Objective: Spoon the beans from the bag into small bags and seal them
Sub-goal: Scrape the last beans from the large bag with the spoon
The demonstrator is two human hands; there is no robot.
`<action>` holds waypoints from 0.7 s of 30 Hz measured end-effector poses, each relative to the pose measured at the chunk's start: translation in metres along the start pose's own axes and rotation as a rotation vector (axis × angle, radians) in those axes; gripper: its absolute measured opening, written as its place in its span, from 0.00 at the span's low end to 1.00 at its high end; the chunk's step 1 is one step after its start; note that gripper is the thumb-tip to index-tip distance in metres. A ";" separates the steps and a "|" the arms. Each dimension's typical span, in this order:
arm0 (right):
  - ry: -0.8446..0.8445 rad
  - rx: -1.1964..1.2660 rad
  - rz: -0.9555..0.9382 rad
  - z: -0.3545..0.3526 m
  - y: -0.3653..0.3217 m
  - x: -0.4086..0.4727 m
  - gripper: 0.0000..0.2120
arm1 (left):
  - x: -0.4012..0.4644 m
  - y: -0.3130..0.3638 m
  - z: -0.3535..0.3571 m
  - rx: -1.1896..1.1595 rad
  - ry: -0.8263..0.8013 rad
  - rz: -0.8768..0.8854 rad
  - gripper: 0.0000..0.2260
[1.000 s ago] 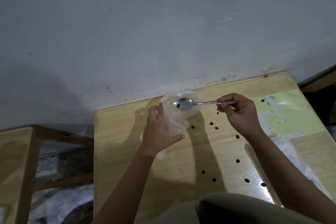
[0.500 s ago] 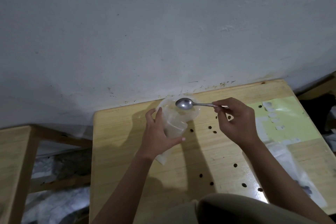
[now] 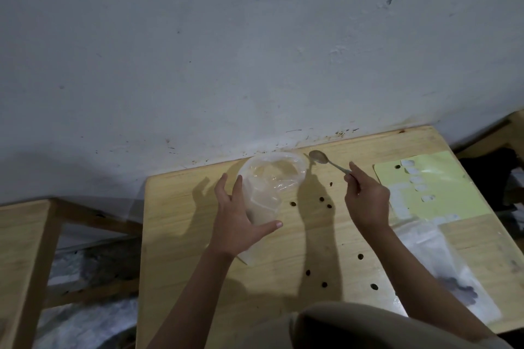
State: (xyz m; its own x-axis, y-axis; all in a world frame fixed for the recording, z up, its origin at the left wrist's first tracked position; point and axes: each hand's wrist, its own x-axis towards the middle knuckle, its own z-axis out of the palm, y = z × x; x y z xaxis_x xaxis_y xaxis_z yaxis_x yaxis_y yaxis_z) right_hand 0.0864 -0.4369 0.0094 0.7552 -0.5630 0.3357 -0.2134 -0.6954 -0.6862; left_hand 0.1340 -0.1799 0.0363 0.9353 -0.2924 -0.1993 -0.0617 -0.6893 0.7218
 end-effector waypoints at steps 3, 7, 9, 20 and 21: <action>-0.068 -0.079 -0.161 0.015 0.010 -0.008 0.10 | -0.003 0.001 -0.002 0.005 0.003 -0.006 0.57; -0.212 -0.108 -0.253 0.031 0.019 -0.023 0.13 | -0.004 0.001 -0.003 0.025 0.007 -0.002 0.56; -0.265 -0.084 -0.244 0.036 0.019 -0.031 0.13 | -0.003 0.001 -0.004 0.024 0.009 -0.007 0.56; -0.372 -0.200 -0.106 0.057 0.013 -0.042 0.12 | -0.006 0.004 -0.002 0.054 0.003 0.006 0.56; -0.378 -0.202 -0.092 0.058 0.013 -0.042 0.12 | -0.006 0.004 -0.002 0.052 0.003 0.008 0.56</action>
State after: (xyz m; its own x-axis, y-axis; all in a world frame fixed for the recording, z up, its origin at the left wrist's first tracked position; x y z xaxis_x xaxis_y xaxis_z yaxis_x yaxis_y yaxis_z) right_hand 0.0878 -0.3964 -0.0507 0.9425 -0.3176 0.1041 -0.2230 -0.8295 -0.5120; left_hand 0.1290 -0.1800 0.0418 0.9356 -0.2964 -0.1919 -0.0871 -0.7204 0.6880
